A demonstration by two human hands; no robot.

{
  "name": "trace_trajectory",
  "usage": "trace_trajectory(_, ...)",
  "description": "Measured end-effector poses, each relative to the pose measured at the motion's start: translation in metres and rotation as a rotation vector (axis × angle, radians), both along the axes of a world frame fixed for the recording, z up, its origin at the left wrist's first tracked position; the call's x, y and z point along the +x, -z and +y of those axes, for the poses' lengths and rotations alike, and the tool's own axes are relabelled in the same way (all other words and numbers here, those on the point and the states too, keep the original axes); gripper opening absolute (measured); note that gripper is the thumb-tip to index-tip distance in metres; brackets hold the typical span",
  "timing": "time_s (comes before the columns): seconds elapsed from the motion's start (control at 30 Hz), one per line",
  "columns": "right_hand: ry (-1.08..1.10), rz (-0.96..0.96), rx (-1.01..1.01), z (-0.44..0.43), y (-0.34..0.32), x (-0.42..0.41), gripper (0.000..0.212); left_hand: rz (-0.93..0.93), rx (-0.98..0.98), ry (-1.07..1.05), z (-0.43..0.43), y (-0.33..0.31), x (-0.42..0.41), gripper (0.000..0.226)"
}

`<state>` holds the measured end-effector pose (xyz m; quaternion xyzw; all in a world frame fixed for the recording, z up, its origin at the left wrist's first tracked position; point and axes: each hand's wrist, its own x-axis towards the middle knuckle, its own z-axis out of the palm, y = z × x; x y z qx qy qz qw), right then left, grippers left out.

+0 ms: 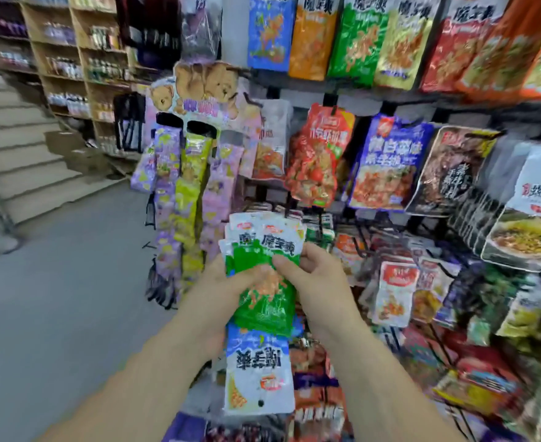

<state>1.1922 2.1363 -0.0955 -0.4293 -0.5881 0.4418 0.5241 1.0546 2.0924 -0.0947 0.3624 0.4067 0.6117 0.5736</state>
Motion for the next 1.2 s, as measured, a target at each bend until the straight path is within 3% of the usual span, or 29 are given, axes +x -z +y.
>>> trace_trajectory(0.07, -0.006, 0.05, -0.003, -0.001, 0.011, -0.006, 0.047, -0.071, -0.003, -0.043, -0.001, 0.006, -0.003, 0.036)
trace_trajectory(0.2, -0.08, 0.158, -0.032, -0.008, 0.006, -0.013, 0.025, -0.088, 0.051, -0.121, -0.004, 0.007, -0.007, 0.033)
trace_trajectory(0.27, -0.058, 0.156, -0.044, -0.008, 0.003, -0.013, 0.024, -0.097, 0.06, -0.162, -0.006, 0.003, -0.007, 0.028)
trace_trajectory(0.37, -0.053, 0.161, -0.104, -0.01, 0.001, -0.018, 0.042, -0.145, 0.051, -0.165, -0.008, -0.005, -0.007, 0.029)
trace_trajectory(0.47, -0.069, 0.178, -0.093, -0.013, -0.001, -0.017, 0.01, -0.147, 0.056, -0.18, -0.009, -0.008, -0.01, 0.033)
trace_trajectory(0.6, -0.116, 0.19, -0.086, -0.012, -0.015, -0.01, 0.019, -0.119, 0.092, -0.201, -0.008, -0.017, -0.013, 0.033)
trace_trajectory(0.83, -0.087, 0.012, 0.172, -0.004, -0.114, 0.016, 0.024, 0.126, 0.363, -0.259, 0.014, -0.093, -0.016, 0.036)
trace_trajectory(0.93, 0.017, 0.0, 0.272, 0.003, -0.164, 0.028, 0.014, 0.196, 0.496, -0.297, 0.029, -0.136, -0.012, 0.036)
trace_trajectory(1.1, 0.171, -0.023, 0.432, 0.01, -0.241, 0.052, 0.047, 0.239, 0.619, -0.374, 0.053, -0.198, -0.006, 0.036)
trace_trajectory(1.2, 0.284, -0.049, 0.495, 0.029, -0.284, 0.067, 0.042, 0.277, 0.654, -0.378, 0.068, -0.224, 0.001, 0.042)
